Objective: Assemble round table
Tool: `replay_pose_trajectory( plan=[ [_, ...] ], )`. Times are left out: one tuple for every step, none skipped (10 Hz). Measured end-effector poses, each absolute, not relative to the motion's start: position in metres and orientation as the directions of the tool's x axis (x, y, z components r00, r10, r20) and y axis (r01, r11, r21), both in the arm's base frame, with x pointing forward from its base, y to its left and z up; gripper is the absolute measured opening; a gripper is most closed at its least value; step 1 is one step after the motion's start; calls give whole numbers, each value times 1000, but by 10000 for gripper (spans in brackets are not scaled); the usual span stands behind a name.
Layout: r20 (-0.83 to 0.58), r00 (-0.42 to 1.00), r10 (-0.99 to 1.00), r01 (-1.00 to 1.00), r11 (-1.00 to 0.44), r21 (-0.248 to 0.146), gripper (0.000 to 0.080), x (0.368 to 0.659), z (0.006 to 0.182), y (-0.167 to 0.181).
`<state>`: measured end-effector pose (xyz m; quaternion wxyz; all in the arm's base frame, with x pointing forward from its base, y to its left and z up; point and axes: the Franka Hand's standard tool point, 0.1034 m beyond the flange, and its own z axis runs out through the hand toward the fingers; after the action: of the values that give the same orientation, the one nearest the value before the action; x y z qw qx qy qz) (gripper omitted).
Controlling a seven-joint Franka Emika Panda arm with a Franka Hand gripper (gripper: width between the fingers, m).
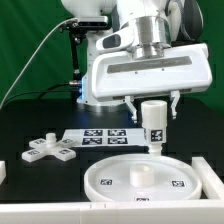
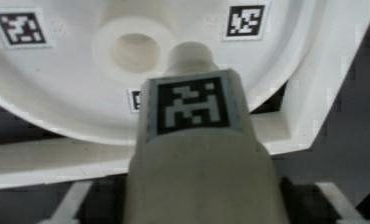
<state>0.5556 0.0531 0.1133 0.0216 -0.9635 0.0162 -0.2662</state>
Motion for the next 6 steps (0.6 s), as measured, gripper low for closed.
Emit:
replay_pose_trajectory(
  plan=[
    [510, 860, -18, -2, -999, -32, 406, 559, 114, 46],
    [507, 862, -15, -3, -1000, -24, 406, 559, 109, 41],
    [500, 866, -16, -5, -1000, -24, 406, 557, 104, 40],
    [495, 869, -18, -7, -1000, -24, 406, 558, 101, 38],
    [491, 871, -32, -22, -999, -25, 406, 561, 97, 31],
    [487, 873, -39, -29, -999, -28, 406, 561, 92, 31]
  ],
)
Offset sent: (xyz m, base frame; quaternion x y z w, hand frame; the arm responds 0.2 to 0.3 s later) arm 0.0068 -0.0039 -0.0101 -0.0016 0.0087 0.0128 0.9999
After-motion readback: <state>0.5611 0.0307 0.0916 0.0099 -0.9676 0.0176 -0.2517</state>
